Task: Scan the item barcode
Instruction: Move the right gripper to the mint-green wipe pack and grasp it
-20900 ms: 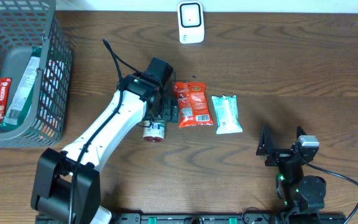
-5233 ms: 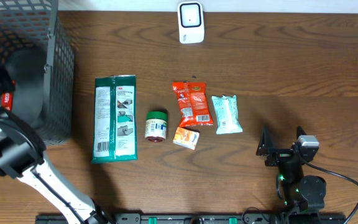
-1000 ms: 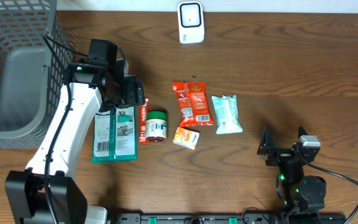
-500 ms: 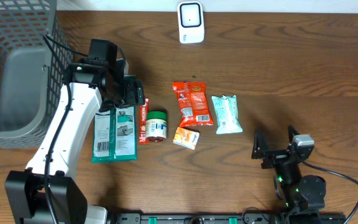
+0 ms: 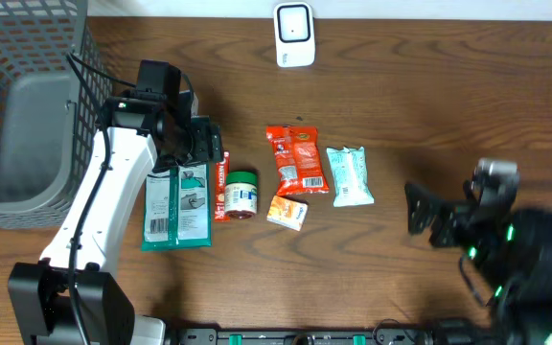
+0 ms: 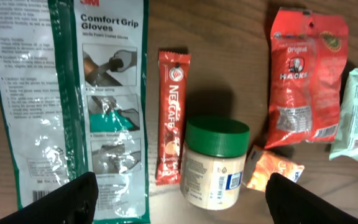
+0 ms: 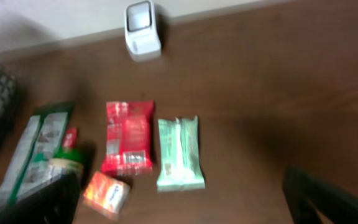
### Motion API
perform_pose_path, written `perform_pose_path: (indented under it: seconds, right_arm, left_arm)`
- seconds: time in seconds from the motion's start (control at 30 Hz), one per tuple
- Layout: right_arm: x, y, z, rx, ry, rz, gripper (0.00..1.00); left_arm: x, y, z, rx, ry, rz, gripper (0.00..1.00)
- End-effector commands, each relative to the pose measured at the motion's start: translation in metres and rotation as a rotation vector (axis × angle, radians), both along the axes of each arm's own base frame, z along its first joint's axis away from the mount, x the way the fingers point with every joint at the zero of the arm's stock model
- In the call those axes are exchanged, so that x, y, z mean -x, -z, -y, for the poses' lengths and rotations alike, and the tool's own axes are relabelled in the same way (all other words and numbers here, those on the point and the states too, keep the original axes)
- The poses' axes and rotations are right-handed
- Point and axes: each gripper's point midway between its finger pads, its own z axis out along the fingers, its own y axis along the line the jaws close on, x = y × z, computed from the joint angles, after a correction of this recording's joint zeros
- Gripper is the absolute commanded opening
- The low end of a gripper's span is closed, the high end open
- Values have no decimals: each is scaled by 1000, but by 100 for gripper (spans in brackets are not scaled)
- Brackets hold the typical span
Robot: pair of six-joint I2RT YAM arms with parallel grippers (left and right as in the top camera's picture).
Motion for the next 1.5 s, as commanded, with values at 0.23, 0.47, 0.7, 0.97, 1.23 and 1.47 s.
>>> perform_pose_path:
  seconds: [0.23,0.47,0.7,0.97,1.23,1.47]
  right_arm:
    - [-62,-23,-12,20,-52,-360,99]
    - [-75,7,-35,-45,-169,-486,48]
    - [-89,60,-51,7,-233,-650,44]
    - [-104,138,-58,74,-234,-868,60]
    - [-112,197,-58,106,-252,-990,59]
    - [-119,234,-60,108,-270,-1038,57]
  left_arm:
    - [-1,-4,0,0,-3,11,86]
    - [-1,-4,0,0,-3,12,86]
    - [-1,-4,0,0,-3,11,86]
    - [-1,-4,0,0,-3,11,86]
    - [-1,-4,0,0,-3,12,86]
    - [-1,-4,0,0,-3,11,86]
